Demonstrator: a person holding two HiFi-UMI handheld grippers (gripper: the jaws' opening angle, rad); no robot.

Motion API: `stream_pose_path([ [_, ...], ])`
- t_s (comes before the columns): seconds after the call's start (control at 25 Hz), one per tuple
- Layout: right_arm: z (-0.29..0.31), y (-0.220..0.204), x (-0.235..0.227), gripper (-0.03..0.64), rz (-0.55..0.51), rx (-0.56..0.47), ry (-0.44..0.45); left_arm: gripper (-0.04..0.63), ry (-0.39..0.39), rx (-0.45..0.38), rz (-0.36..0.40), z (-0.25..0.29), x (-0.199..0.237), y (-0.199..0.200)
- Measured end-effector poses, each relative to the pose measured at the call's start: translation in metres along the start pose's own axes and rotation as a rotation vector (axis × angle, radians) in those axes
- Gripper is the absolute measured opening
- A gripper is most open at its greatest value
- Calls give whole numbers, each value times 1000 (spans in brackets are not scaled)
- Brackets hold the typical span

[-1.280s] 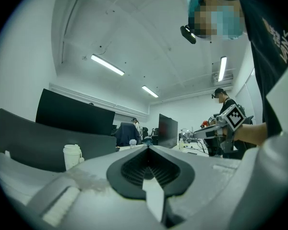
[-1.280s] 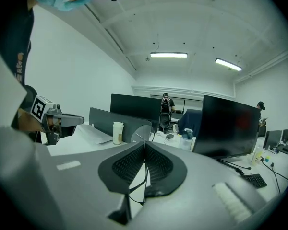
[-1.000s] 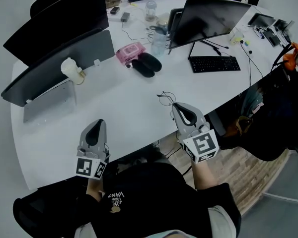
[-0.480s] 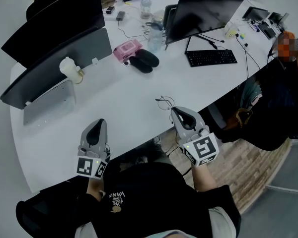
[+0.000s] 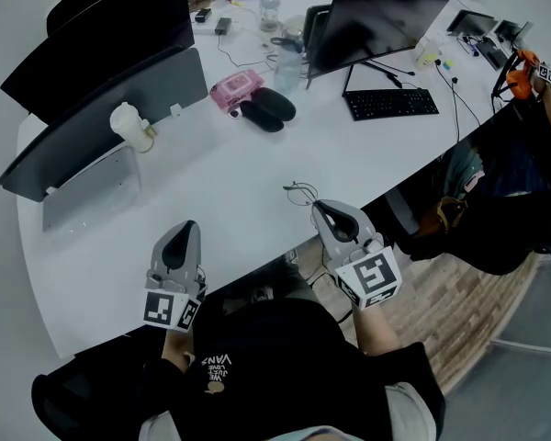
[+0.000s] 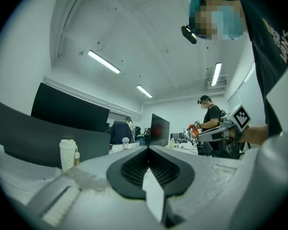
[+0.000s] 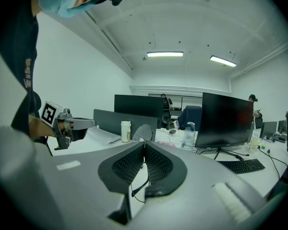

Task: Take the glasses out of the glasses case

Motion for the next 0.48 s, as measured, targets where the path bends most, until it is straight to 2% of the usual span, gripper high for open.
stream_pose_path([
  [0.48,15,-1,7,3,-2,5,24,2,12,-1,-4,-3,11,-3],
])
Point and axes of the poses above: the fingertips, and each gripper's own axes: z forward along the fingers, x to its left, y out of its top, the point moved 5 cm from there along -z, backward along the fingers, and after that the axes turned 3 degrees about -z, right-handed, at the moved point
